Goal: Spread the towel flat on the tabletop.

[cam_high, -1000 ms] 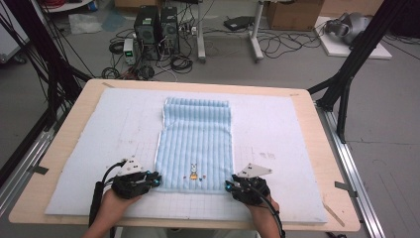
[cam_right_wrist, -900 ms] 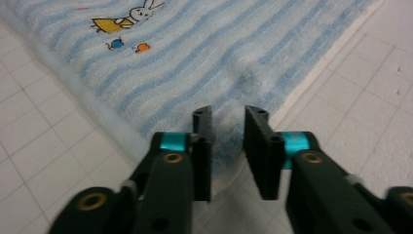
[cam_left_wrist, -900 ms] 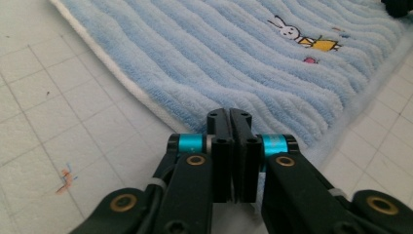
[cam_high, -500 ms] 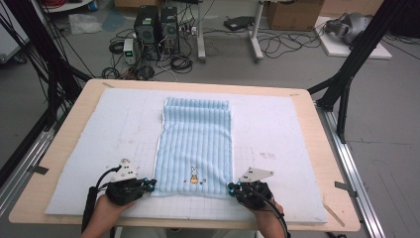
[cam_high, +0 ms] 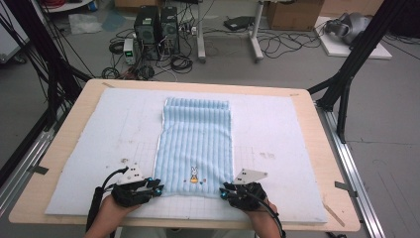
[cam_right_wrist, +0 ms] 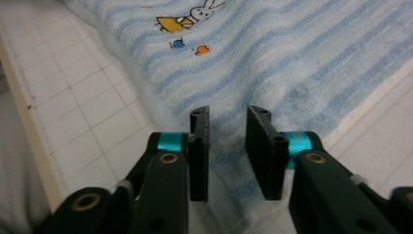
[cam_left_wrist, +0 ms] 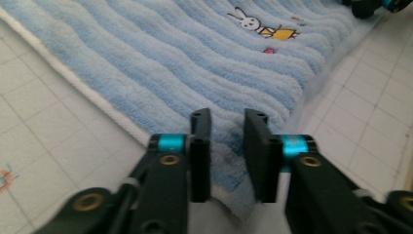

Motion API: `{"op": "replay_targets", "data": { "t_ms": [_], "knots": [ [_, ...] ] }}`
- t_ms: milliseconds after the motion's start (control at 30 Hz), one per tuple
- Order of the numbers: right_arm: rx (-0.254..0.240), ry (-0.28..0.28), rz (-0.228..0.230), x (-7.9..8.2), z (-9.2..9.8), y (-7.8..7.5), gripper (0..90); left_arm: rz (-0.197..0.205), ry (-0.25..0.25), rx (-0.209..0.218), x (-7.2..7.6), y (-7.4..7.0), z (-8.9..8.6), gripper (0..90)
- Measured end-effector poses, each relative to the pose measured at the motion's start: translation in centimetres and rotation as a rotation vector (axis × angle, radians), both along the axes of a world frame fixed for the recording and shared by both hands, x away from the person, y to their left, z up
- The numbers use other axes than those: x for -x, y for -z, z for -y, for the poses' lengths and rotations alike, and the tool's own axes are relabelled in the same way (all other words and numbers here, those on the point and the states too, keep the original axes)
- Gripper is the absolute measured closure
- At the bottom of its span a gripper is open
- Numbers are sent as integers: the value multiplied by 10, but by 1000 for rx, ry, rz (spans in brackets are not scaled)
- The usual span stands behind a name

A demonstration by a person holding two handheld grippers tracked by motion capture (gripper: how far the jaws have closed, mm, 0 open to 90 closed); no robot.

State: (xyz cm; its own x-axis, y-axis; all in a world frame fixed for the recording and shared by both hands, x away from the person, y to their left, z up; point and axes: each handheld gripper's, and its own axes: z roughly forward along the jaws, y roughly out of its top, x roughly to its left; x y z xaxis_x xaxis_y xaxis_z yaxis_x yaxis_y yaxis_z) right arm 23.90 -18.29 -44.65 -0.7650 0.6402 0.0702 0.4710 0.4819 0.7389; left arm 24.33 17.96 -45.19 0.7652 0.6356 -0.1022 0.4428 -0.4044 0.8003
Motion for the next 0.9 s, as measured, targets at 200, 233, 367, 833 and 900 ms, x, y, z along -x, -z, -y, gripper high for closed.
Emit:
{"op": "replay_targets", "data": {
  "t_ms": [200,233,367,833,900],
  "knots": [
    [8,-73,-35,0,2,-4,884,-38,56,71,2,-6,-9,885],
    [1,-102,-50,2,4,-5,884,-44,65,94,3,-9,-12,885],
    [-74,-202,-112,8,14,-14,883,-79,117,182,8,-19,-25,885],
    [-64,12,-46,-3,15,-10,609,3,-46,155,-3,-16,-27,533],
    [-21,84,7,-6,11,-9,582,21,-104,108,-10,-13,-21,530]
  ]
}}
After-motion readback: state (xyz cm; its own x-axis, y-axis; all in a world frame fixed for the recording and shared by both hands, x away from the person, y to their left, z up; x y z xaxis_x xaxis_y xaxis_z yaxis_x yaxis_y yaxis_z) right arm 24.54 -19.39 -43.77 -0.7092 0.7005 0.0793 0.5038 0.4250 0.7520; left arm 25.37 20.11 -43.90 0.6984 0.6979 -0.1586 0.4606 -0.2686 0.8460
